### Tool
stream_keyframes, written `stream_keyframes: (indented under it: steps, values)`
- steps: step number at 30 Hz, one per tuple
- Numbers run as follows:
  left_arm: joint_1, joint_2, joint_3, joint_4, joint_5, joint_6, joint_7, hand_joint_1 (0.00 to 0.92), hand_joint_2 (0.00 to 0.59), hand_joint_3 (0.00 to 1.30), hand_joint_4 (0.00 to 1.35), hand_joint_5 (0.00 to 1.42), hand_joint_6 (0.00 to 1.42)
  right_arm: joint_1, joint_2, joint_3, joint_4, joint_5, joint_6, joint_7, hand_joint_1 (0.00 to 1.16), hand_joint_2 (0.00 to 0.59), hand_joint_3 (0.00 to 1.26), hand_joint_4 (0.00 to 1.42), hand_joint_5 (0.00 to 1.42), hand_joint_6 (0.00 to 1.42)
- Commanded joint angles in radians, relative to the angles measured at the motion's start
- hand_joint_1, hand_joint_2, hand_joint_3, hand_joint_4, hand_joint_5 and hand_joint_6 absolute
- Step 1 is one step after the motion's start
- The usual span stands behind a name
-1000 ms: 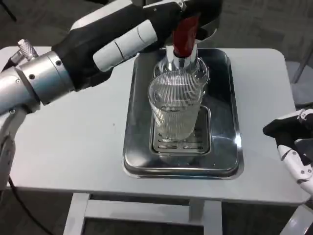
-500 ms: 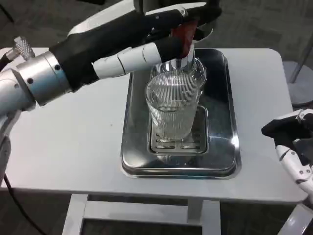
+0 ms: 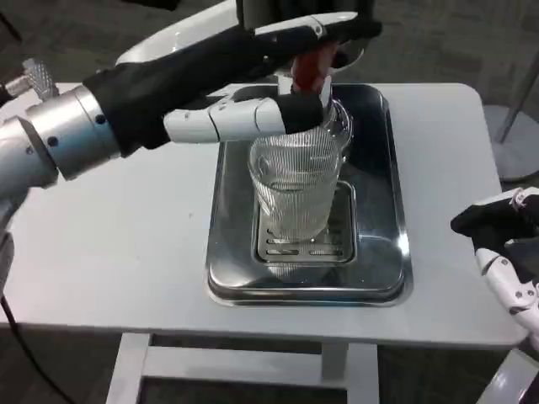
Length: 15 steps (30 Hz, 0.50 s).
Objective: Grasp the cup under the faucet to collect the drink, then remove the cup.
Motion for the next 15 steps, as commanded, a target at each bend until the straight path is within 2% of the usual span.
stream_keyframes:
  steps: [1, 15]
  values:
    - [0.047, 0.036, -0.045, 0.030, 0.088, 0.008, -0.029, 0.000, 0.071, 0.11, 0.04, 0.12, 0.22, 0.006, 0.002, -0.002, -0.017, 0.013, 0.011, 0.000, 0.65, 0.493, 0.62, 0.50, 0.51, 0.58]
    - [0.037, 0.053, -0.084, 0.029, 0.174, -0.058, 0.001, 0.000, 0.073, 0.10, 0.03, 0.11, 0.22, -0.001, -0.004, -0.006, -0.018, 0.026, 0.028, 0.001, 0.65, 0.493, 0.61, 0.50, 0.50, 0.59]
